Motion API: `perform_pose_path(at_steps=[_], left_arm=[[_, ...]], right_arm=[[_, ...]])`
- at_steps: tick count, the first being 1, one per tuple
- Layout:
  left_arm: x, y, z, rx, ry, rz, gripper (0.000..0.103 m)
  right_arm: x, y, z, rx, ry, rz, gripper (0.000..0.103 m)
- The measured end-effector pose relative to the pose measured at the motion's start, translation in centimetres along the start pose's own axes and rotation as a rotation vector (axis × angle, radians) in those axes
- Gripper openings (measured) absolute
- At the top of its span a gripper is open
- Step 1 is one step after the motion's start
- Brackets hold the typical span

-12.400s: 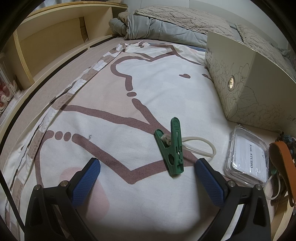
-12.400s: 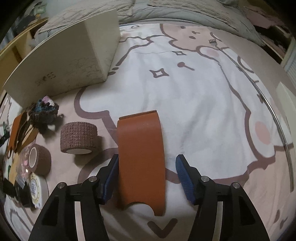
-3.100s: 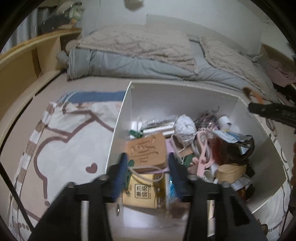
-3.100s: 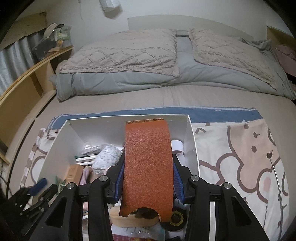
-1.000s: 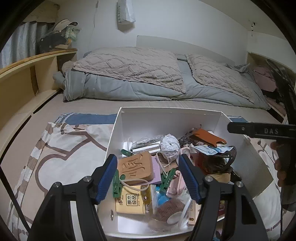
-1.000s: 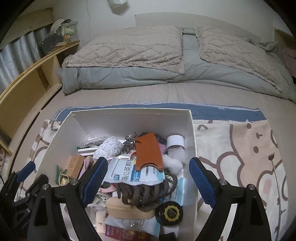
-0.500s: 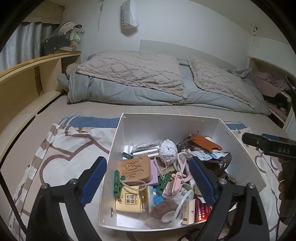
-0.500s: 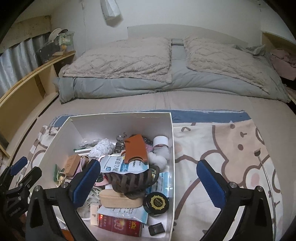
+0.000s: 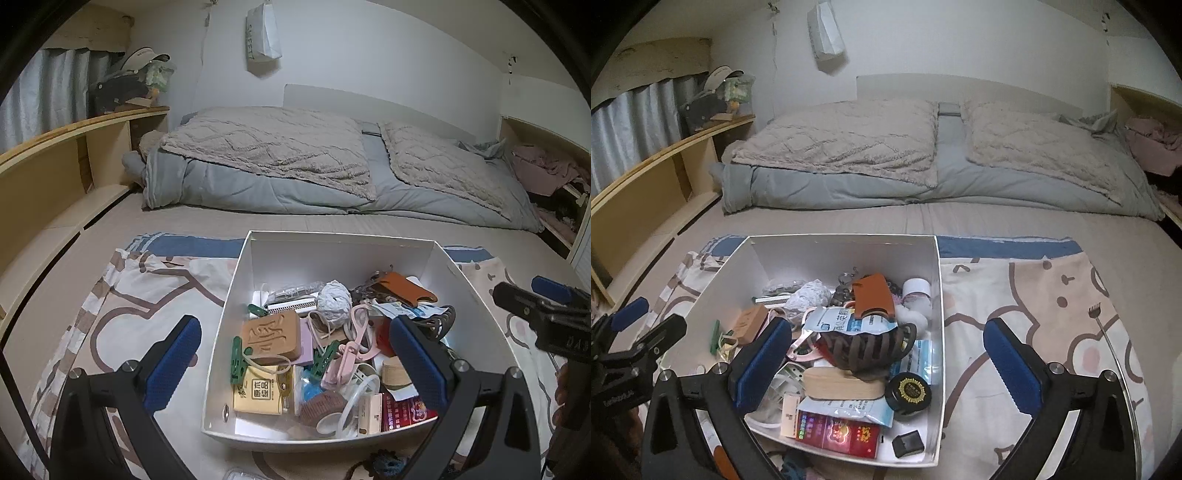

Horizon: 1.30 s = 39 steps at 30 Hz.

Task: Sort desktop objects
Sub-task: 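Pull both open tools back from the box toward the items on the sheet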

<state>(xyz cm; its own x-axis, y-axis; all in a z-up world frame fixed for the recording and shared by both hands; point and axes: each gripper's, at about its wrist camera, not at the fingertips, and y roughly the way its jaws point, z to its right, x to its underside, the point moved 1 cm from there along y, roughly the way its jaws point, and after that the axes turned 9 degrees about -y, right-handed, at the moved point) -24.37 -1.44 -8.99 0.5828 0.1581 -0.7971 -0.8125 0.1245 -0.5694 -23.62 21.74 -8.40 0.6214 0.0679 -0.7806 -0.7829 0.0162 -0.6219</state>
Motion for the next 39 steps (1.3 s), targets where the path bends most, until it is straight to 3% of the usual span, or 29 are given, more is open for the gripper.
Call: perform_pose_path(at_steps=[16,33,39], left_arm=[[-0.4,-2.9,0.2,-0.004,-0.022,0.037,0.103],[-1.0,-6.4,0.7,0.008,0.003,0.079,0.103],[-0.9,-8.6,0.8,0.018,0.053,0.097,0.103]], right_arm=[[0.7,-3.0,-0.7,-0.001,-0.012,0.066,0.103],[0.6,-7.2,-1.5,-0.023,-0.054,0.123,0.103],[0.8,-9.3,-1.8,-0.038,-0.083,0.147,0.103]])
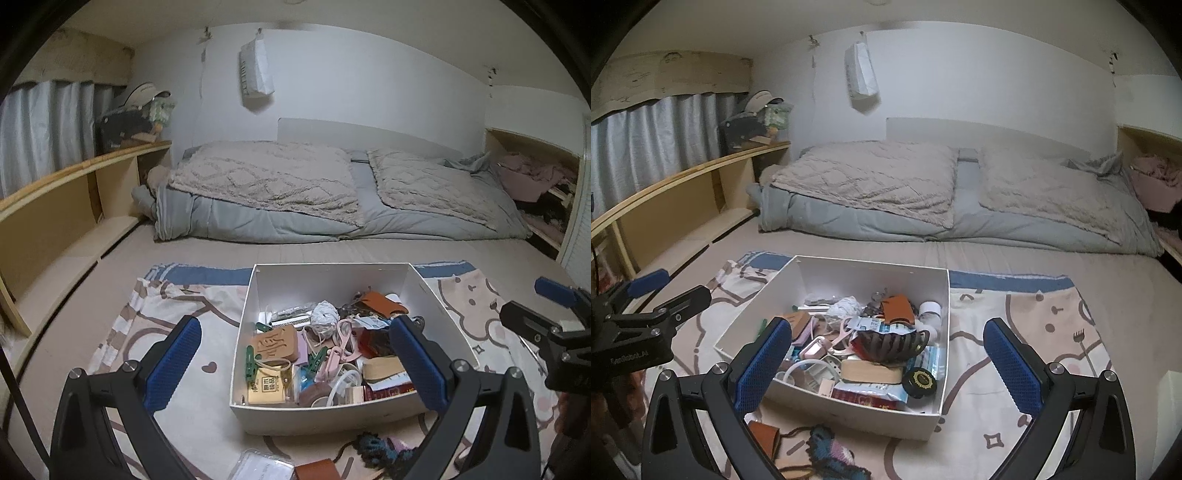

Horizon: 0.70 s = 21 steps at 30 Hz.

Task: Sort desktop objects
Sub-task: 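Pull both open tools back from the box toward the items on the sheet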

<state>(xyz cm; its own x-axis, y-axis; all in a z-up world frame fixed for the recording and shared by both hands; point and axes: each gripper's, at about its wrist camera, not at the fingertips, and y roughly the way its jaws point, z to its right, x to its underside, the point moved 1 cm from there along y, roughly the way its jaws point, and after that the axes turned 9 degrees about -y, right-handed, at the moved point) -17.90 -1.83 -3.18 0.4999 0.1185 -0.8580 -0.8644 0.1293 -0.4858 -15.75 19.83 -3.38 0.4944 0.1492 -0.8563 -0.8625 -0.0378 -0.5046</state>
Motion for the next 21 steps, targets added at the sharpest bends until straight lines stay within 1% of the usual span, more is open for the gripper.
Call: perform_pose_path(at_steps=[4,7,11,17,21], left_arm=[[-0.2,-1.9,-0.1,0.016,0.03,0.016,0.103],[-0.6,-3.0,-0.3,0.039,0.033,0.022,0.103],[-1.5,-5.1,-0.7,0.064,0.043,0.065,0.103],[-2.3,-6.5,-2.1,0.089,0.016,0.096,0.103],[-2.2,-6.8,-2.9,0.089,0.01,0.103,0.103]], right_arm=[[0.1,-1.4,0.0,-0.017,-0.004,0.009,0.103],[0.1,-2.4,0.0,-0.03,-0.009,0.018,0.103],[0.2,-3.9,0.2,-0.032,-0.037,0.037,0.103],[1.6,-5.6,1.3,-0.038,-0.049,0.043,0.103],[2.9,-6.1,2.3,-0.033,-0.056,0.045,0.103]])
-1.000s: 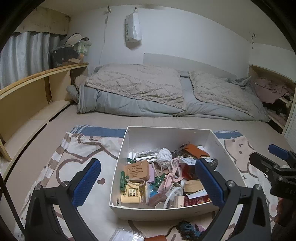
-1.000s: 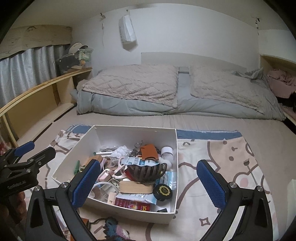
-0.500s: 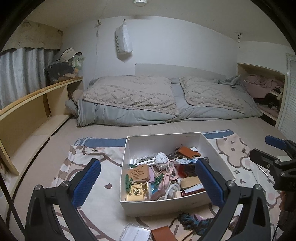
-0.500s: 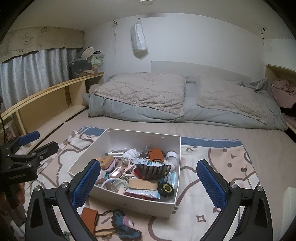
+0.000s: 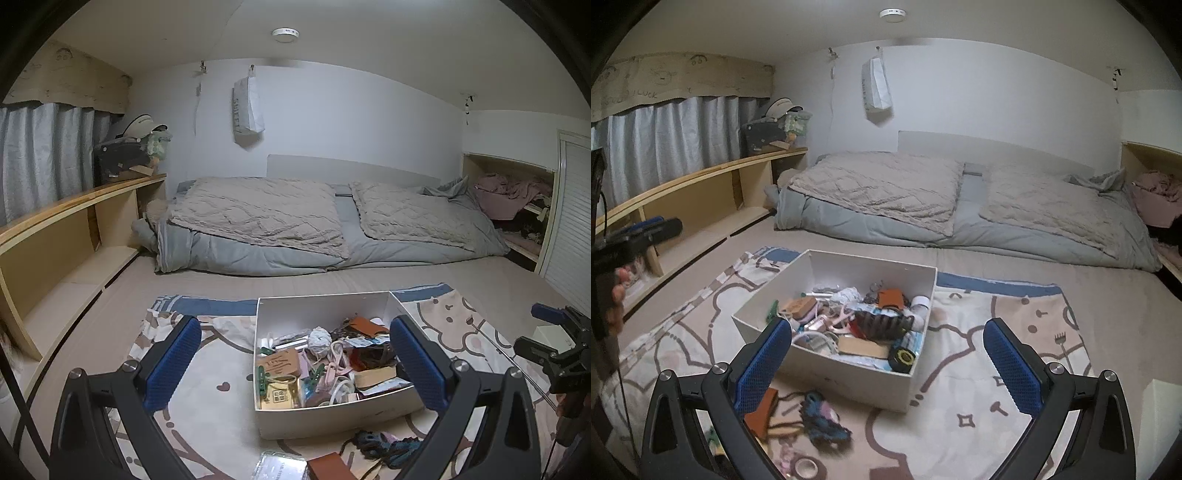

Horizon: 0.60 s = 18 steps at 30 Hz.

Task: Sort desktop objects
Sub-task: 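Pull both open tools back from the box toward the items on the sheet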

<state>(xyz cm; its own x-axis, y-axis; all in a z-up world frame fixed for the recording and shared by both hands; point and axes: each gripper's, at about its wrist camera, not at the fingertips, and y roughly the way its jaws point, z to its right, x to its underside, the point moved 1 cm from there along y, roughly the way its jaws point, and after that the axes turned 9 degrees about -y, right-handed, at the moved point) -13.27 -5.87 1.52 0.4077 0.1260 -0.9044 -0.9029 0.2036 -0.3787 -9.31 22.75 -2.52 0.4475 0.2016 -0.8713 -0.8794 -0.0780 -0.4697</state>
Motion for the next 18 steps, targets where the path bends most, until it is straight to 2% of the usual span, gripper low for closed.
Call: perform_pose_path(at_steps=[7,10,13,18], left_arm=[[1.6,-0.6,-2.1,-0.01,0.007,-0.013,0.103],[2.8,-0.7,-3.2,-0.032,0.007,-0.019,0.103],[4.3,-1.3,-4.5,-0.078,0.017,0.016,0.103],[5.9,-0.8,-5.8,-0.102,0.023,-0.019,0.103]], right_arm=[[2.2,-0.1,1.3,0.013,0.006,-0.013,0.103],[3.1,0.0,1.2,0.014,-0.007,-0.014,0.103],[4.0,0.0,1.2,0.009,-0.024,-0.01,0.103],[5.9,0.2,0.7,-0.003,-0.061,-0.005,0.103]])
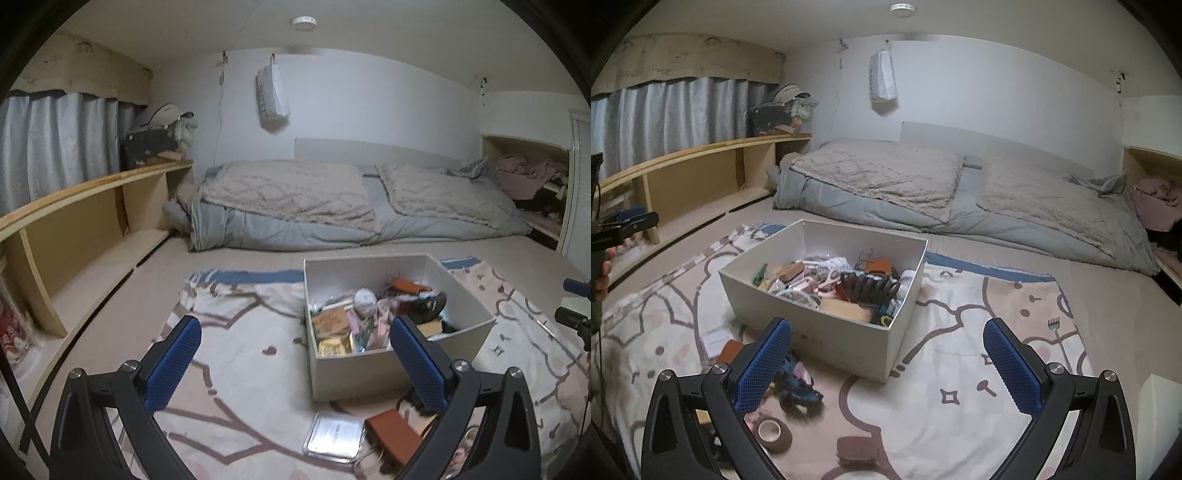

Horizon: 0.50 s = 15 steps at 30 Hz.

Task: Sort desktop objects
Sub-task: 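Pull both open tools back from the box toward the items on the sheet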

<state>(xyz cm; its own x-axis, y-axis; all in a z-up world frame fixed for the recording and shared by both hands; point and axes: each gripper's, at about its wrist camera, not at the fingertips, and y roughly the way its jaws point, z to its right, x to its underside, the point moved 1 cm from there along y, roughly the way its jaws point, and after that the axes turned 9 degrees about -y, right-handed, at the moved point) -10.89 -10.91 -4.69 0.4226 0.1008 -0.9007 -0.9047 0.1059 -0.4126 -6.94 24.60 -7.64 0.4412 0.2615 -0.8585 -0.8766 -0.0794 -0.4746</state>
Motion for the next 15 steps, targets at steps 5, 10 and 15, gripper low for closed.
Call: perform_pose_path(at_steps=[5,10,15], left_arm=[[1.7,0.1,-0.9,-0.01,-0.009,-0.007,0.103],[3.0,-0.3,-1.7,-0.049,0.011,0.022,0.103],[4.0,-0.4,-2.5,-0.057,0.009,0.009,0.103]], right_arm=[[2.0,0.6,-0.4,-0.013,-0.018,-0.015,0.103],[3.9,1.2,-0.8,-0.023,-0.044,-0.041,0.103],[5.6,1.8,-0.6,-0.022,-0.044,-0.079,0.103]])
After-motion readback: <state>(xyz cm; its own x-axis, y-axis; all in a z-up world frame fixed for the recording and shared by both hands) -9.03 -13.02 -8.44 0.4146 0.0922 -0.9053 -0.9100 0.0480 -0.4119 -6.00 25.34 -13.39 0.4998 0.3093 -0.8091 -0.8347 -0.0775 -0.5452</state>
